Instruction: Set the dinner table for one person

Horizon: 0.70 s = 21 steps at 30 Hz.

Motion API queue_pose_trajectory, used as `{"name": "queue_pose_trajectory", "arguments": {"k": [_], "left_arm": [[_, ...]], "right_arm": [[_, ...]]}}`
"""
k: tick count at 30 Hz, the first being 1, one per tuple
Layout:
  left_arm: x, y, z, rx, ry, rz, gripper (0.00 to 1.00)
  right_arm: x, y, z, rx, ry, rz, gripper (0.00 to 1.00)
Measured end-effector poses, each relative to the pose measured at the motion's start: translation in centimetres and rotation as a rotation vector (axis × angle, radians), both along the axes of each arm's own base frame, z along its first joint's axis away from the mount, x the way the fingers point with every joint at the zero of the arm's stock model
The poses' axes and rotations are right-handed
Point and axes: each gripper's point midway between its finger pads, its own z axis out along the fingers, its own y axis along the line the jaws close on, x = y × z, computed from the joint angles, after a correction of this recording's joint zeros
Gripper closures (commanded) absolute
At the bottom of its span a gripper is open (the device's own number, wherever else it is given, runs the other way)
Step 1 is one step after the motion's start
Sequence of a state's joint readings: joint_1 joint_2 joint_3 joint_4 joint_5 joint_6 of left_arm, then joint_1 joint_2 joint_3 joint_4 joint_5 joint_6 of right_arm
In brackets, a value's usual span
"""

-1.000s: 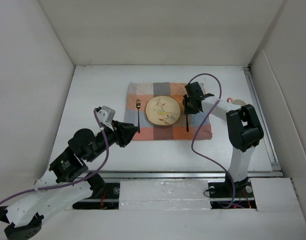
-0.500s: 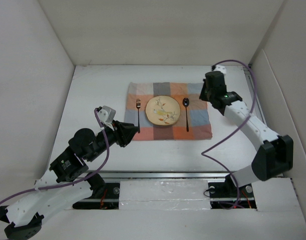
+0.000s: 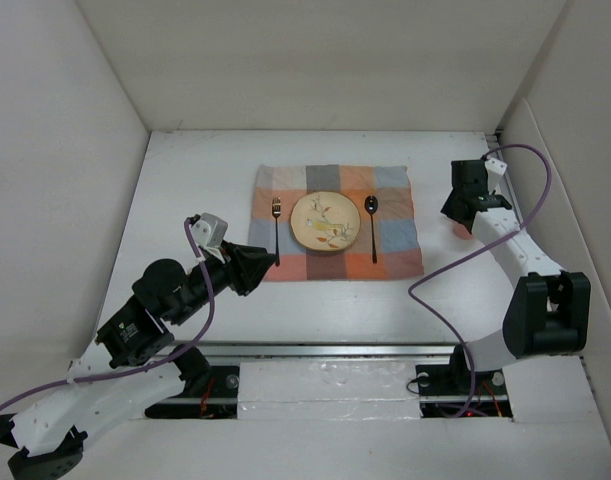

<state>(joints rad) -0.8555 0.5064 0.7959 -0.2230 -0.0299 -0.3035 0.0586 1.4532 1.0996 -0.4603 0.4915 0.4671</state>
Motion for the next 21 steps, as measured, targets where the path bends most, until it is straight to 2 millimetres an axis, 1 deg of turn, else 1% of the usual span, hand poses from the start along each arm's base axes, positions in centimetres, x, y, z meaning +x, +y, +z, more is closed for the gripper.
{"name": "queue_pose_trajectory", "arguments": {"k": [2, 4, 9, 12, 15, 18, 21], "left_arm": [[0.0, 0.0, 0.0, 0.000, 0.000, -0.001, 0.73], [0.0, 0.0, 0.0, 0.000, 0.000, -0.002, 0.73], [0.0, 0.0, -0.1, 0.000, 0.000, -0.003, 0.73], [0.0, -0.1, -0.1, 0.002, 0.000, -0.002, 0.73], [0.0, -0.1, -0.2, 0.005, 0.000, -0.003, 0.73], [0.1, -0.2, -0.3, 0.012, 0.003, -0.003, 0.73], [0.3, -0.3, -0.6, 0.021, 0.010, -0.002, 0.73]], "right_arm": [[0.1, 0.0, -0.5, -0.002, 0.012, 0.004, 0.53], [0.1, -0.2, -0.5, -0.008, 0.015, 0.006, 0.52], [0.7, -1.2, -0.6, -0.024, 0.022, -0.002, 0.52], [1.4, -1.6, -1.2, -0.028, 0.043, 0.001, 0.52], [2.3, -1.7, -2.3, -0.016, 0.066, 0.020, 0.53], [2.9, -1.9, -3.2, -0.010, 0.087, 0.035, 0.56], [3.3, -2.0, -3.6, 0.005, 0.090, 0.050, 0.63]]}}
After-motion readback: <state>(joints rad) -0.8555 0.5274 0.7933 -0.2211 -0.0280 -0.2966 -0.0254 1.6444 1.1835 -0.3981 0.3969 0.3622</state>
